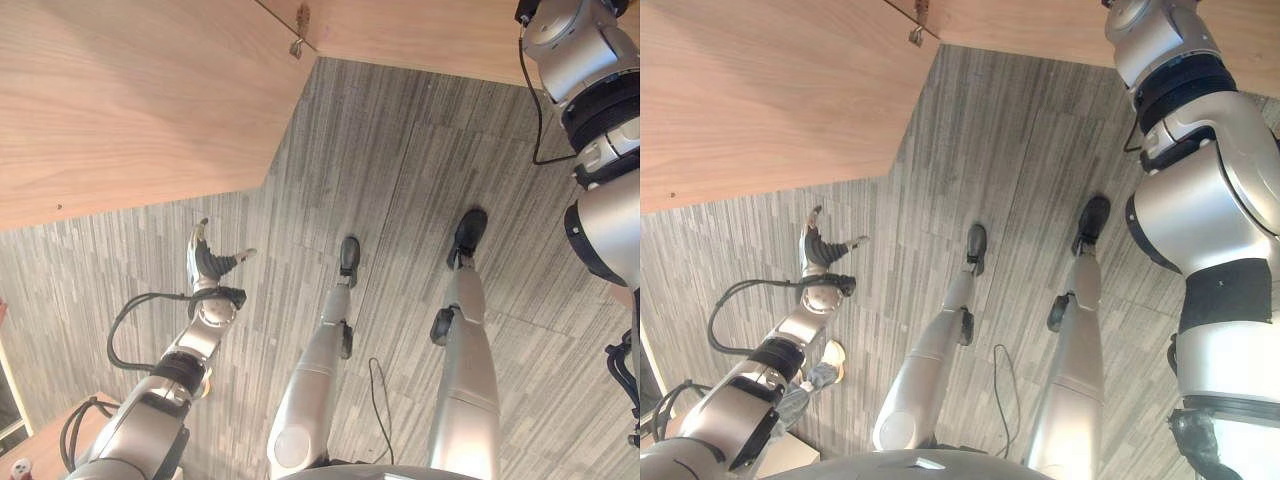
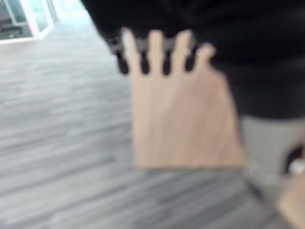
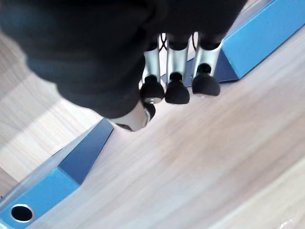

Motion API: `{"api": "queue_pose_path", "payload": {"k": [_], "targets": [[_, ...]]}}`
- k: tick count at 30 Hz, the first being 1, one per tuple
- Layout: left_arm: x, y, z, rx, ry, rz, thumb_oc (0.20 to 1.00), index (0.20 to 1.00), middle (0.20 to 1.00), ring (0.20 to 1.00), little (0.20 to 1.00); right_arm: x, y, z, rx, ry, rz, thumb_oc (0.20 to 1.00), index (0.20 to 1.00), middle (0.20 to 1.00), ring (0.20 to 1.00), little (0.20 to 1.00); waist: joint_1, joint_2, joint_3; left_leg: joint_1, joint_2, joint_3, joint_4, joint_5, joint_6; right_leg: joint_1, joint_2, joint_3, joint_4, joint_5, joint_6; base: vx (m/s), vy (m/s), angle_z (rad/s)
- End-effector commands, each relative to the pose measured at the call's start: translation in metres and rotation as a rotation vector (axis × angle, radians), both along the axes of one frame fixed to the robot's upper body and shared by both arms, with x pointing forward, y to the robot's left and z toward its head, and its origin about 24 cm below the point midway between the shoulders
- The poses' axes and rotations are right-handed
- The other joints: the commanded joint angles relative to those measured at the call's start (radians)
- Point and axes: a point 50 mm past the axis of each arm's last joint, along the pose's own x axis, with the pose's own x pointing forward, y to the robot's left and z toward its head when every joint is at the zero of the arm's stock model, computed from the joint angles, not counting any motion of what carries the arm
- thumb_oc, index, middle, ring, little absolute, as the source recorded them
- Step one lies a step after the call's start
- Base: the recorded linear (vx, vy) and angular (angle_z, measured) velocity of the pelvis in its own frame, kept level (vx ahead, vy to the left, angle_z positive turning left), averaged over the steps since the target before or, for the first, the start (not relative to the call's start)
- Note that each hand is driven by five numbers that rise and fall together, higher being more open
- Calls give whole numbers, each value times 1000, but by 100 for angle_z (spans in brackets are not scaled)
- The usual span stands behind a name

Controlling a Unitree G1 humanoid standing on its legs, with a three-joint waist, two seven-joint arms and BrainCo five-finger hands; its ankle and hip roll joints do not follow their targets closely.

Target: Put the empty folder in the office cabinet

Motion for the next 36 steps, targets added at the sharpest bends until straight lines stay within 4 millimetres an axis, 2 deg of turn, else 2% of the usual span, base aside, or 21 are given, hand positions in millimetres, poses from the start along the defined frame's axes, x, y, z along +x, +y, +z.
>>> {"api": "queue_pose_path", "payload": {"k": [1,4,6,12,13,15,19,21,22,24,25,26,27,28,29,30,31,32,34,35,36], "targets": [[-18,49,-6,69,31,134,1000,1000,1000,1000,1000,-5,23,15,-35,-59,23,200,200,200,200,200,16,-72,-12,75,49,0,162,-214,-2,-21,-11,117,185,-200,108,-13,48,19],[-17,49,-5,60,25,140,1000,1000,1000,1000,1000,-3,13,9,3,-35,0,200,200,200,200,200,12,-78,-13,53,44,2,200,-235,6,-29,-15,129,209,-210,103,3,26,5],[-20,52,-8,57,39,148,1000,1000,1000,1000,1000,1,2,0,52,-9,-16,200,200,200,200,200,13,-83,-20,38,48,-3,227,-252,10,-30,-15,126,217,-212,101,0,0,0],[-33,57,-21,89,101,132,1000,1000,1000,1000,1000,12,-6,-36,124,52,24,200,200,200,200,200,1,-86,-30,98,49,-9,217,-277,10,50,-14,103,183,-208,106,-18,30,-2],[-33,59,-21,94,104,138,1000,1000,1000,1000,1000,13,-6,-41,137,64,32,200,200,200,200,200,-10,-93,-25,96,39,-7,215,-256,13,54,-24,98,162,-171,100,-85,49,-3],[-34,60,-22,99,114,134,1000,1000,1000,1000,1000,14,-8,-46,145,74,36,200,200,200,200,200,-15,-93,-26,105,36,-7,216,-261,14,67,-25,96,155,-168,101,-42,52,-3],[-43,68,-35,120,181,158,1000,1000,1000,1000,1000,22,-15,-102,193,183,85,200,200,200,200,200,-53,-115,-15,196,32,2,213,-288,13,206,-29,80,61,-131,118,-9,81,-2],[-45,71,-36,124,192,170,1000,1000,1000,1000,1000,22,-14,-108,184,192,102,200,200,200,200,200,-62,-119,-9,209,32,3,219,-294,15,232,-32,74,43,-124,120,-32,76,-4],[-51,77,-42,119,221,197,1000,1000,1000,1000,1000,19,-24,-143,206,249,121,200,200,200,200,200,-83,-135,4,251,31,14,230,-306,16,302,-34,65,-2,-105,127,-38,81,-4],[-51,77,-42,119,222,197,1000,1000,1000,1000,1000,19,-25,-143,207,249,121,200,200,200,200,200,-82,-135,6,254,31,14,229,-306,16,306,-34,65,-4,-105,127,-32,65,-4],[-74,71,-53,131,230,193,1000,1000,1000,1000,1000,8,-48,-184,213,304,101,200,200,200,200,200,-89,-149,20,291,26,13,247,-324,24,371,-44,47,-43,-88,132,-63,112,-22],[-108,64,-83,112,336,192,1000,1000,1000,1000,1000,-16,-66,-253,237,434,96,200,200,200,200,200,-106,-173,27,340,19,15,250,-333,29,450,-58,33,-92,-67,142,-51,146,-12],[-109,59,-94,130,408,181,1000,1000,1000,1000,1000,-27,-53,-280,193,507,153,200,200,200,200,200,-126,-188,31,358,20,20,263,-346,36,474,-55,34,-99,-63,145,-34,102,-7],[-109,59,-94,131,408,180,1000,1000,1000,1000,1000,-27,-53,-280,193,507,152,200,200,200,200,200,-128,-191,29,356,15,19,259,-340,37,472,-61,34,-102,-59,146,-4,91,5],[-141,58,-112,155,481,185,1000,1000,1000,1000,1000,-66,-83,-353,331,670,29,200,200,200,200,200,-117,-196,21,407,14,12,256,-355,42,547,-72,8,-137,-51,155,9,111,-24],[-142,64,-118,186,540,220,1000,1000,1000,1000,1000,-86,-82,-378,344,748,42,200,200,200,200,200,-141,-217,12,440,11,22,247,-356,47,578,-79,10,-155,-46,161,50,123,-30],[-149,60,-118,198,497,226,1000,1000,1000,1000,1000,-110,-94,-410,441,822,-60,200,200,200,200,200,-130,-222,7,462,7,15,256,-369,55,612,-82,-2,-164,-42,164,49,74,-12],[-149,61,-118,199,497,226,1000,1000,1000,1000,1000,-110,-94,-410,442,823,-60,200,200,200,200,200,-132,-225,5,460,2,14,253,-363,56,612,-87,-2,-167,-39,164,36,103,12],[-159,66,-126,196,560,284,1000,1000,1000,1000,1000,-160,-101,-464,557,993,-198,200,200,200,200,200,-143,-247,-27,534,1,23,253,-381,66,696,-85,-16,-197,-40,175,26,114,8],[-172,65,-134,192,621,267,1000,1000,1000,1000,1000,-175,-105,-475,591,1027,-236,200,200,200,200,200,-140,-254,-35,555,-4,21,252,-386,74,724,-88,-23,-205,-41,181,14,34,-9],[-172,66,-134,193,621,267,1000,1000,1000,1000,1000,-175,-104,-475,591,1027,-236,200,200,200,200,200,-142,-259,-37,554,-10,20,248,-380,75,722,-93,-23,-207,-38,182,-2,11,-4]]}}
